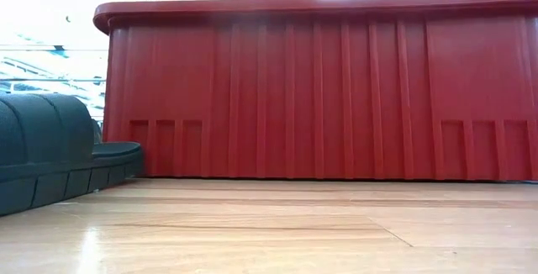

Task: Pick and place slides into bin
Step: Put the black slipper into the red organizer bin

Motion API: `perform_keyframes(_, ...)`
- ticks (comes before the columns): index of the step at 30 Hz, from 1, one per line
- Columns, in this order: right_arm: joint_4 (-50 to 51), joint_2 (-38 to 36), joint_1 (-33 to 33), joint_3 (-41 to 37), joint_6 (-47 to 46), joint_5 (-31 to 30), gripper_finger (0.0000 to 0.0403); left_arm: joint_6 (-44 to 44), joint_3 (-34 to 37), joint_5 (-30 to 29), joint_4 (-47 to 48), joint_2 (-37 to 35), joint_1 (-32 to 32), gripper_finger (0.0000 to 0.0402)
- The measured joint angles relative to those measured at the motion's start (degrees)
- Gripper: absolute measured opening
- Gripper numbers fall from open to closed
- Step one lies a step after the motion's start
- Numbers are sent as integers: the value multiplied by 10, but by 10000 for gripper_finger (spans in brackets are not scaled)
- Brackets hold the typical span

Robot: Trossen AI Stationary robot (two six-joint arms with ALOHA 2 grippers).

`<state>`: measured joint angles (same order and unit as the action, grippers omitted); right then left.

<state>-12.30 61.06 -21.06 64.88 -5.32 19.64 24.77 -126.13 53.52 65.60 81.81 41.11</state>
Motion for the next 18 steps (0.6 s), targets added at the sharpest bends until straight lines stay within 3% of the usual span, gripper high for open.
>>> perform_keyframes(3, -110, 13, 27, -47, -1, 0, 2, -41, 86, -24, -67, -20, -34, 2)
perform_keyframes(7, -201, 15, 63, -85, 0, 0, 1, -140, 236, -108, -232, -68, -89, 1)
perform_keyframes(10, -198, 11, 92, -103, -1, 1, 1, -208, 354, -172, -369, -115, -132, 0)
perform_keyframes(13, -177, -6, 133, -113, -1, 1, 0, -274, 460, -275, -483, -177, -181, 0)
perform_keyframes(18, -110, -55, 222, -124, -30, -26, 0, -373, 590, -453, -541, -285, -268, 0)
